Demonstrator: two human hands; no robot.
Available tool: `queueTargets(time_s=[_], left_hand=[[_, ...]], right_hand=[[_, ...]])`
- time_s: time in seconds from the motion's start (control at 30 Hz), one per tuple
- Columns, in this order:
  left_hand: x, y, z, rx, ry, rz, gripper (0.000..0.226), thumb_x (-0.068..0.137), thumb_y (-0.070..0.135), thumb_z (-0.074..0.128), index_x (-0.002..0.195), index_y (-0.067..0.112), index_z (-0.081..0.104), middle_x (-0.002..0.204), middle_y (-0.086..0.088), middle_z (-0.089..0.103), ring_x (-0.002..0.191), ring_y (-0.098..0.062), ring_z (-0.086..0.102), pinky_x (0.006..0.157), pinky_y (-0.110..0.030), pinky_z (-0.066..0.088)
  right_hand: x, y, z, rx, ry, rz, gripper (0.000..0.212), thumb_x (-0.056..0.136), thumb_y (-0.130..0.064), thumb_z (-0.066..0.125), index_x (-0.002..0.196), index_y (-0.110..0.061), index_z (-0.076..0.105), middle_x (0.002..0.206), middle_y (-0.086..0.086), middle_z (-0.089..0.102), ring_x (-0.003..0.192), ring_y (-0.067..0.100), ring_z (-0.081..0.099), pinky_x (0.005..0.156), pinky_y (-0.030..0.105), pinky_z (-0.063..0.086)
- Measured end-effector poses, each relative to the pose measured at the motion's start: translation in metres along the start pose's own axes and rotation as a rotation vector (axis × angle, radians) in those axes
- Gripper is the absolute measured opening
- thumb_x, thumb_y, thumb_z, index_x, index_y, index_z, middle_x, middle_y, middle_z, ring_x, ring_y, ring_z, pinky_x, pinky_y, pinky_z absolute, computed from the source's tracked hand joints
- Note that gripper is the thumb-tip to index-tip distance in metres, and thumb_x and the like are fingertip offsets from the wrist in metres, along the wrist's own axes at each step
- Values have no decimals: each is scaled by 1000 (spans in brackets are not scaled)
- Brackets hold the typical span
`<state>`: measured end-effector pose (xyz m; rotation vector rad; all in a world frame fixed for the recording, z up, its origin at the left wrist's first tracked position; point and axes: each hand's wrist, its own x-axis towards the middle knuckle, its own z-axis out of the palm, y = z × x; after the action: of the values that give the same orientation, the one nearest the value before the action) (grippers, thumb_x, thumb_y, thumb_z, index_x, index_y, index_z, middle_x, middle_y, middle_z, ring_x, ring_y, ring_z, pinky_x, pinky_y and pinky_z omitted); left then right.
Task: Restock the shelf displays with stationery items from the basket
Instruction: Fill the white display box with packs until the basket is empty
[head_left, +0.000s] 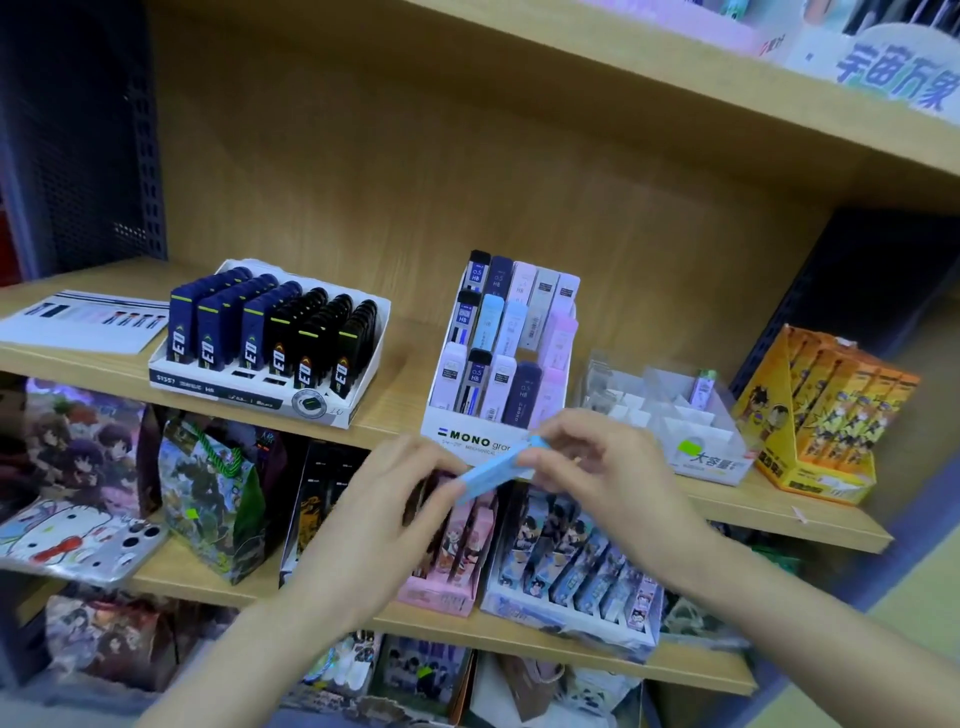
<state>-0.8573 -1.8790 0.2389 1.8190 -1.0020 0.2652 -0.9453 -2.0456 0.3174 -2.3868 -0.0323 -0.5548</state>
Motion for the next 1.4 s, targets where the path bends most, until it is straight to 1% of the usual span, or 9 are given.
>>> queueTargets(time_s=[0.27,0.47,0.63,0.8,0.9,1.03,1.13,1.3,1.4], left_hand=[[93,5,-31,430,86,225,20,92,21,52,108,14,61,103,5,50,90,-7,33,84,-29,33],[105,-13,-28,604,-8,271,43,90,38,30,101,13,63,95,2,58,86,-19,51,75,-25,29],[105,-15,-29,615,-15,297,41,91,37,29,99,14,62,91,4,57,83,-17,50,73,-23,29],[105,-17,-30,600,-34,302,42,92,37,28,103,15,61,96,4,57,87,-16,51,76,-27,37],[105,-18,-30,598,-39,308,42,92,38,28,106,15,61,98,5,57,88,-15,50,77,-27,38],[104,-18,-28,611,-33,312,44,91,37,27,108,14,60,98,4,56,87,-17,51,76,-28,38],[103,-18,-27,633,-28,311,46,91,37,25,110,13,60,99,3,56,87,-18,52,75,-28,39],[101,-15,-28,769,-6,323,42,91,32,29,110,12,61,98,-1,60,85,-22,55,71,-32,40],[86,-7,-31,828,70,352,36,89,26,34,109,9,58,101,-5,59,85,-25,53,72,-31,33]], right_hand=[[87,-1,-47,-108,437,-58,9,88,-22,65,79,-23,64,78,-3,69,76,21,65,75,36,54],[129,3,-23,-117,300,-83,6,86,-16,68,81,-14,67,75,8,68,61,8,63,67,24,55],[142,4,-12,-410,108,-146,18,91,-10,59,93,6,65,93,22,65,78,31,62,78,28,47],[149,4,-17,-570,66,-110,27,92,-11,58,119,-6,62,106,11,62,94,26,59,86,36,47],[147,4,-15,-425,16,-82,27,86,-9,66,111,-11,56,87,0,60,85,20,59,85,39,49],[142,9,-5,-561,87,-185,15,87,-16,66,101,-13,60,102,-1,57,91,17,56,80,32,45],[141,10,-1,-583,132,-212,20,90,-20,62,110,-13,61,110,-1,52,89,17,57,76,36,48],[130,12,1,-803,196,-260,35,100,-27,44,134,-19,49,128,-1,53,122,17,43,78,28,38],[105,13,2,-752,322,-329,32,100,-23,44,129,-14,52,121,1,59,116,21,48,75,21,32]])
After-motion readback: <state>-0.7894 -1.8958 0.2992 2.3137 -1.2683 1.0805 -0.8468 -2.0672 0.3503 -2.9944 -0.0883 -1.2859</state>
